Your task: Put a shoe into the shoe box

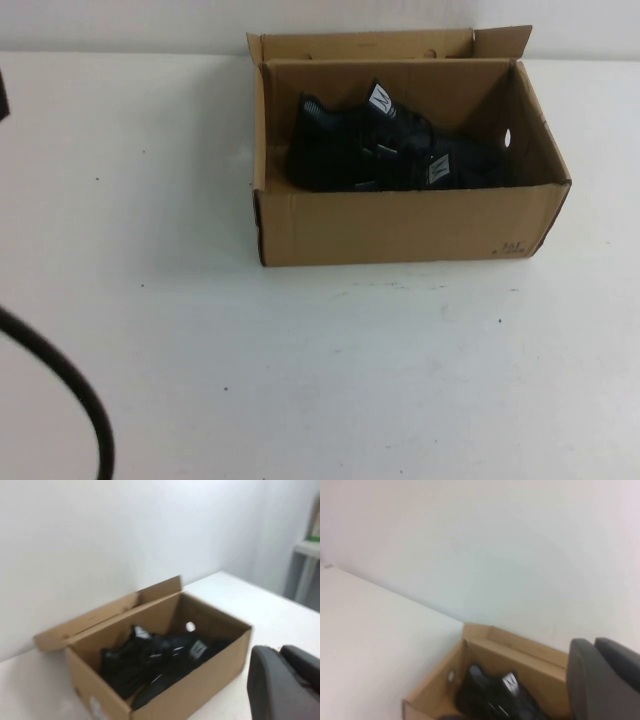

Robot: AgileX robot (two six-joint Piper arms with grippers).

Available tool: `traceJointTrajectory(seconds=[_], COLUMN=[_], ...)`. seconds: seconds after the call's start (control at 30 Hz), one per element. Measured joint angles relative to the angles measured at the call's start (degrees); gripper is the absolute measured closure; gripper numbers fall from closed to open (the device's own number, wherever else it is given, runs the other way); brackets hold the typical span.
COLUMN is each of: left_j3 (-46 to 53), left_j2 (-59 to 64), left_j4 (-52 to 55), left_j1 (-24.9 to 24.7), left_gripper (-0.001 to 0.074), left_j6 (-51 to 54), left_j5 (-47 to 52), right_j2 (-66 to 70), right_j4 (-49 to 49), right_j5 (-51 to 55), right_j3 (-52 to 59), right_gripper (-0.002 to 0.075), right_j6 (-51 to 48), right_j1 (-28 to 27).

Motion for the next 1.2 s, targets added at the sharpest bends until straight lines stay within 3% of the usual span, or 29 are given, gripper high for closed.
traceJointTrajectory(seconds=[0.33, 0.53, 0.87, 1.2], left_j3=[5.15, 5.37, 5.37, 5.37], left_j2=[-2.07, -2.07, -2.07, -2.07], left_j4=[-4.32, -4.32, -4.32, -4.32], left_j1=[-6.66, -10.82, -12.16, -12.16], left_gripper=[0.0734, 0.0734, 0.0734, 0.0734], left_j6=[3.66, 3.81, -0.38, -0.84], left_j5=[-0.60, -1.11, -1.30, -1.30], right_j2=[-30.66, -42.07, -48.14, -48.14], right_j4=[-0.97, -0.97, -0.97, -0.97], right_j5=[-27.46, -37.59, -39.54, -32.82], right_j3=[49.93, 69.30, 74.13, 74.13], right_gripper=[0.0736, 0.0736, 0.0736, 0.0736], right_j6=[-6.18, -6.32, -6.32, -6.32], right_j1=[0.00, 0.00, 0.00, 0.00])
